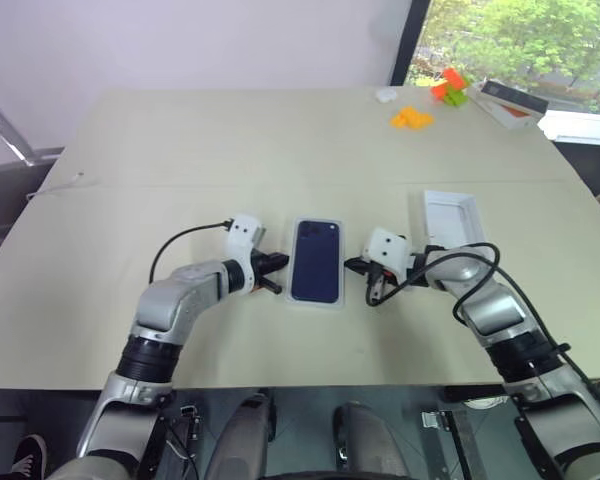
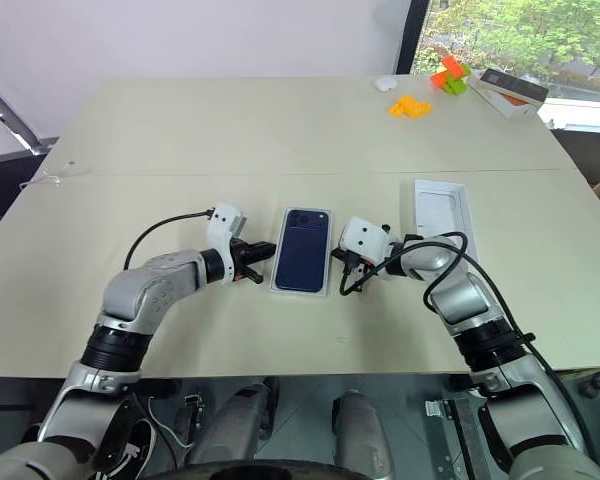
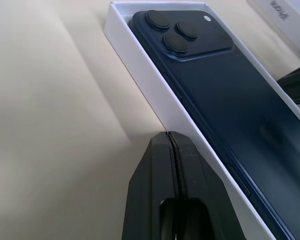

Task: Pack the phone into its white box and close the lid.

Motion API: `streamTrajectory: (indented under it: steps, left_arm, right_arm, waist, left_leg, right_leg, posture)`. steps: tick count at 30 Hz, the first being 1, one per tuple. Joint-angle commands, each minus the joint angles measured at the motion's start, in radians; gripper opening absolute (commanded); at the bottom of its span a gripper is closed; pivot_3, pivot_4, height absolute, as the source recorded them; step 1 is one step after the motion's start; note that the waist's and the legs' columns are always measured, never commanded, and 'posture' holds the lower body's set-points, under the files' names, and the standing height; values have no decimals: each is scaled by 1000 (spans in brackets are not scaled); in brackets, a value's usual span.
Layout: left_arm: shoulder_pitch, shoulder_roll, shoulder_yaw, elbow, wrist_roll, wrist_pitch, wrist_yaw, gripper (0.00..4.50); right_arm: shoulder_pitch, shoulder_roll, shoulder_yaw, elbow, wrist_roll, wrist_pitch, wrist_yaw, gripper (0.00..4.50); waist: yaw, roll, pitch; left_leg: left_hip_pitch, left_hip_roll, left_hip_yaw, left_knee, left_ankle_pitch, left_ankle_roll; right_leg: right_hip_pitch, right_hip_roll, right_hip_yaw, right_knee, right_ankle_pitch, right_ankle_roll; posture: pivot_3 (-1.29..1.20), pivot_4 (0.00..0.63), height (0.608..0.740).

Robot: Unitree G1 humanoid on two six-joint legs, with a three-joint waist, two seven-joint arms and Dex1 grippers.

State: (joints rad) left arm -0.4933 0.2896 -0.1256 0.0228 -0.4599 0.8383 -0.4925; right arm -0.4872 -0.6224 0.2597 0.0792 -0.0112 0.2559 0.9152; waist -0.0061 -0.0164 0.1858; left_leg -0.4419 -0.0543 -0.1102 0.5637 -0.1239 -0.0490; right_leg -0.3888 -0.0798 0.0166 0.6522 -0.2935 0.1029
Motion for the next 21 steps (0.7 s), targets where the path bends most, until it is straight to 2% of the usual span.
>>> streamTrajectory:
  steps: [1, 11, 21]
  left_arm:
    - [-22, -51, -57, 14, 4, 14, -34, 44]
    - [-85, -174, -138, 121, 82, -41, -78, 44]
    - [-146, -263, -153, 232, 147, -98, -119, 44]
  right_arm:
    - [-8, -38, -40, 0, 4, -35, 17, 0]
    - [-1, -113, -70, 64, -13, -99, 40, 0]
    - [43, -186, -108, 72, -16, -119, 74, 0]
  waist:
    - [2, 0, 0]
    - [19, 0, 0]
    - [19, 0, 0]
  left_leg:
    - [0, 0, 0, 0, 0, 0]
    - [0, -1, 0, 3, 0, 0]
    - [0, -2, -1, 12, -3, 4]
  right_leg:
    - [0, 0, 0, 0, 0, 0]
    - [2, 0, -1, 0, 0, 0]
    - [9, -2, -3, -2, -2, 0]
  posture:
    - [0, 150, 740]
    - [0, 150, 740]
    - [0, 150, 740]
